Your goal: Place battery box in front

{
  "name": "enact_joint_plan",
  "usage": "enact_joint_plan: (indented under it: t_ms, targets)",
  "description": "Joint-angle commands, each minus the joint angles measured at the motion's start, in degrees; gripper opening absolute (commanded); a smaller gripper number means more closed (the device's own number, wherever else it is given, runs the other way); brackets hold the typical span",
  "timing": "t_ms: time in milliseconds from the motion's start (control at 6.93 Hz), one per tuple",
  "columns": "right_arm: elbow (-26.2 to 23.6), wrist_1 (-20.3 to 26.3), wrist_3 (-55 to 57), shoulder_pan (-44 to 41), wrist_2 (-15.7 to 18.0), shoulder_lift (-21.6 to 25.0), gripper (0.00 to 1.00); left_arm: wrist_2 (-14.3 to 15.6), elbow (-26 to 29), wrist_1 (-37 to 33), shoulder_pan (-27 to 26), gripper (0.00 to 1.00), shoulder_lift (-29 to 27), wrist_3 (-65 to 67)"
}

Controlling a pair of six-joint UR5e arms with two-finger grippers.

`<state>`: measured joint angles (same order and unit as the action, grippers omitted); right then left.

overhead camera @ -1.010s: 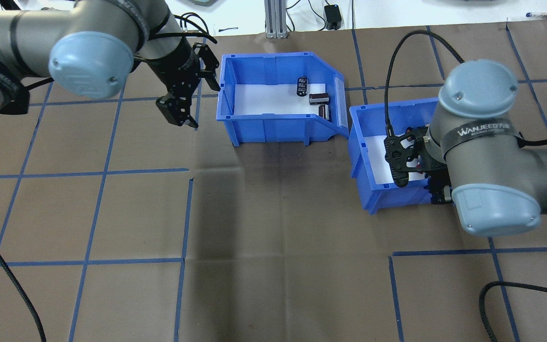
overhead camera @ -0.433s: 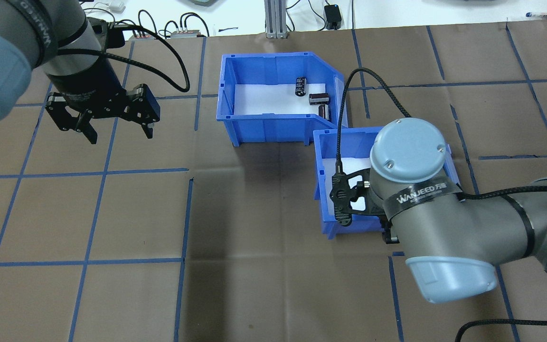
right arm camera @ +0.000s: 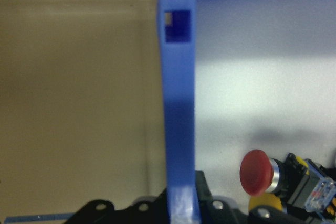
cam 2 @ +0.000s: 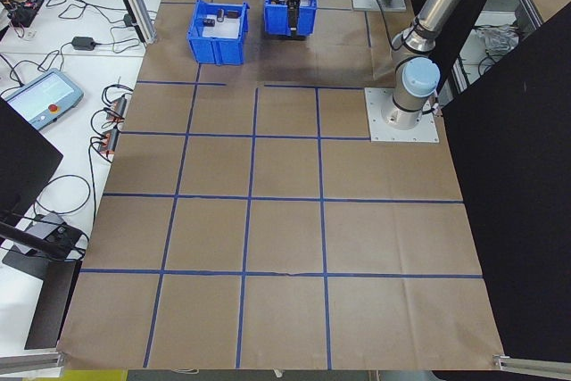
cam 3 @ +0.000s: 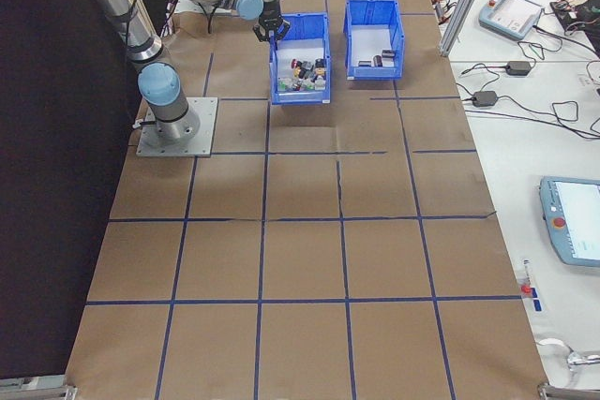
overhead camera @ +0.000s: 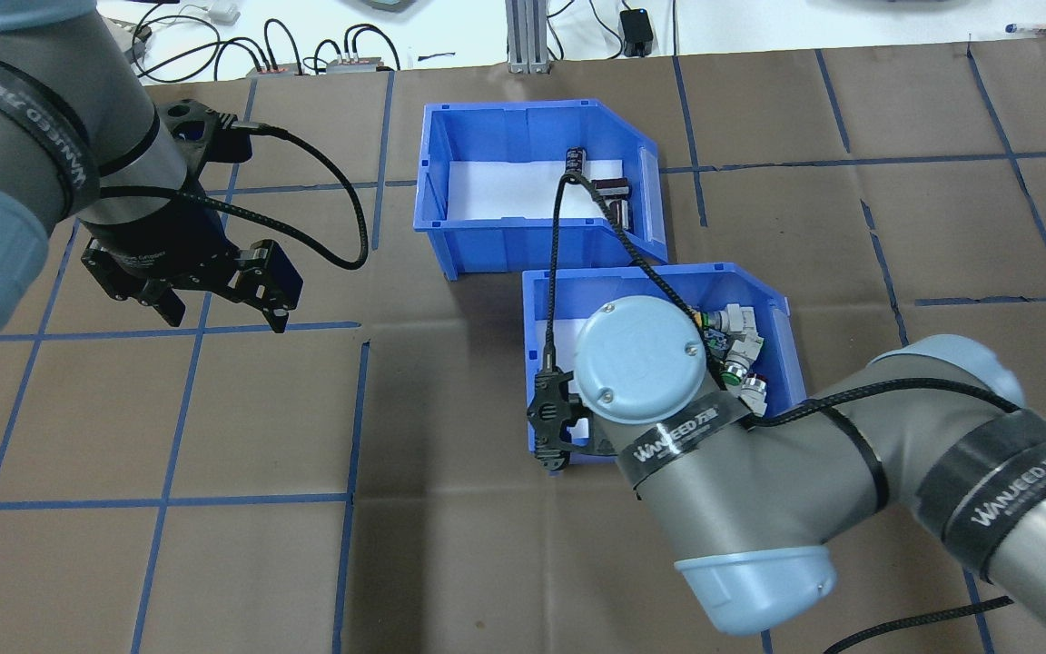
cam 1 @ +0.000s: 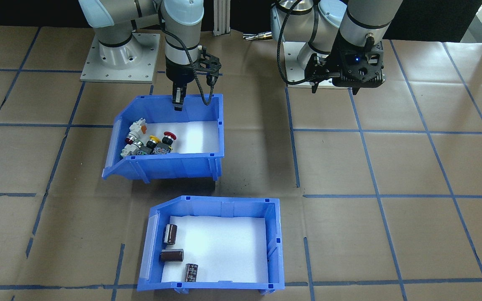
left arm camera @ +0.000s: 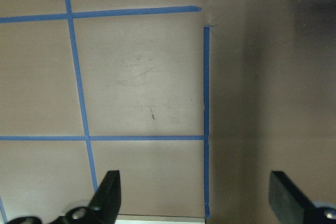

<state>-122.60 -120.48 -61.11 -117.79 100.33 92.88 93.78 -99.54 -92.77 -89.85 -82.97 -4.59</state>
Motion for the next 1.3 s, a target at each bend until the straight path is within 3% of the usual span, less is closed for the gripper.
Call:
enact_joint_plan:
  t_ms: [0, 721, 865, 1010, 1154]
  targets:
    - [2.5, -1.2, 5.6, -5.8, 0.0, -4.3, 0.00, -2.6, 0.3, 4.1, -0.1, 1.00, 0.4, 0.0]
    - [2.3, -0.5, 6.7, -7.2, -0.1, -4.6, 0.00, -2.3, -0.8, 4.4, -0.1, 1.00, 1.4, -0.1]
    - [2.0, -0.3, 6.6, -7.2, -0.2, -4.7, 0.36, -2.3, -1.0, 4.4, -0.1, 1.00, 1.5, -0.1]
    - [1.9, -0.4, 6.5, -7.1, -0.3, -4.9, 0.80, -2.3, -1.0, 4.4, -0.1, 1.00, 1.5, -0.1]
    - [2.4, -0.5, 6.5, -7.0, 0.0, -5.0, 1.00, -2.2, -0.9, 4.4, -0.1, 1.00, 1.6, -0.1]
